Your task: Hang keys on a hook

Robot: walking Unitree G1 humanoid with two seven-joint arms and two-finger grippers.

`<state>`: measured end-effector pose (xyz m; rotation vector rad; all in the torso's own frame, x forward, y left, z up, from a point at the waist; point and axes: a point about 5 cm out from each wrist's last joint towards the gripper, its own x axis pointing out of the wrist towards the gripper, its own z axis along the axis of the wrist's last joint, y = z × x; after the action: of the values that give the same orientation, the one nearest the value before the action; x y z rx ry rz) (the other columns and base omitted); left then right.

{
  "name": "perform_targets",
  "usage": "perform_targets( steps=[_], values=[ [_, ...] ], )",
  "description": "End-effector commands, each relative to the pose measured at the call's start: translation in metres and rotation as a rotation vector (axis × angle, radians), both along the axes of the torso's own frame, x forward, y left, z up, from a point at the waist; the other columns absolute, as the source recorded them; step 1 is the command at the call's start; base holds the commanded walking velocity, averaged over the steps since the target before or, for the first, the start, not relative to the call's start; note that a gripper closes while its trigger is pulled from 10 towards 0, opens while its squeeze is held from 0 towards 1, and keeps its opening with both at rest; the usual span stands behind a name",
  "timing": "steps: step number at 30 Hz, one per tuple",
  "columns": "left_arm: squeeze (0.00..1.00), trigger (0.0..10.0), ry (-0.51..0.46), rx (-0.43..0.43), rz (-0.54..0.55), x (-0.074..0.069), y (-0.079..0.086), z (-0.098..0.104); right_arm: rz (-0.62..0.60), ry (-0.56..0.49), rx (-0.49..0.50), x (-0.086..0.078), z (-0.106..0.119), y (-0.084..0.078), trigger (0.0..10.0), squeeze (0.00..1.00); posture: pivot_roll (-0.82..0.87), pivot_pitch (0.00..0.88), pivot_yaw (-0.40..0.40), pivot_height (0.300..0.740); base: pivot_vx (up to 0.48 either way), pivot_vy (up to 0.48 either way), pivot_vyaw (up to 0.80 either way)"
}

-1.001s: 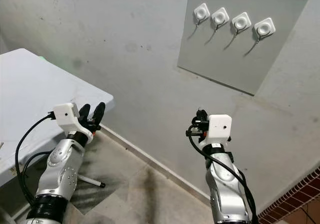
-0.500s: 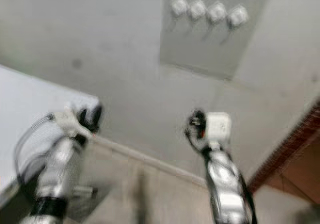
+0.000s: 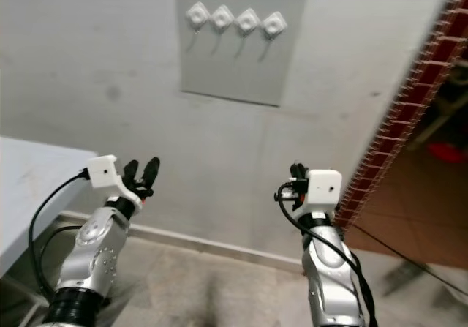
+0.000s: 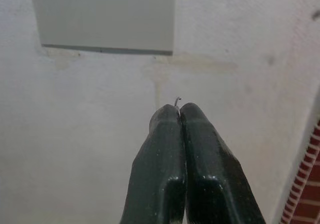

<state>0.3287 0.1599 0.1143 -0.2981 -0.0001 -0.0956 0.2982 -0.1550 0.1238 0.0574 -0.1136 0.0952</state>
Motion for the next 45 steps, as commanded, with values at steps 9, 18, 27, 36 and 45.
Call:
perform_targets(
  steps=[9,18,27,36,45],
  values=[
    [0.0,10.0,-0.006,-0.007,-0.023,0.003,-0.011,0.007,-0.011,-0.045,-0.003,-0.001,0.008,-0.006,10.0,0.0,0.03,0.0,0.0,0.74,0.0,0.0,-0.28],
    [0.0,10.0,0.009,-0.019,-0.016,0.001,-0.011,0.006,-0.007,-0.041,-0.005,-0.004,0.007,-0.01,10.0,0.0,0.03,0.0,0.003,0.74,0.0,0.0,0.0],
    [0.0,10.0,0.0,-0.028,-0.029,0.0,-0.013,0.007,0.0,-0.041,-0.004,-0.007,0.007,-0.011,10.0,0.0,0.03,0.0,0.003,0.74,0.027,0.0,0.0],
    [0.0,10.0,-0.002,-0.021,-0.041,-0.001,-0.013,0.008,0.0,-0.04,-0.004,-0.009,0.007,-0.01,10.0,0.0,0.02,0.0,0.006,0.74,0.272,0.0,0.0],
    [0.0,10.0,-0.004,-0.028,-0.041,-0.001,-0.013,0.01,0.003,-0.036,-0.004,-0.01,0.006,-0.01,10.0,0.0,0.02,0.0,0.004,0.74,0.318,0.0,0.0]
  ],
)
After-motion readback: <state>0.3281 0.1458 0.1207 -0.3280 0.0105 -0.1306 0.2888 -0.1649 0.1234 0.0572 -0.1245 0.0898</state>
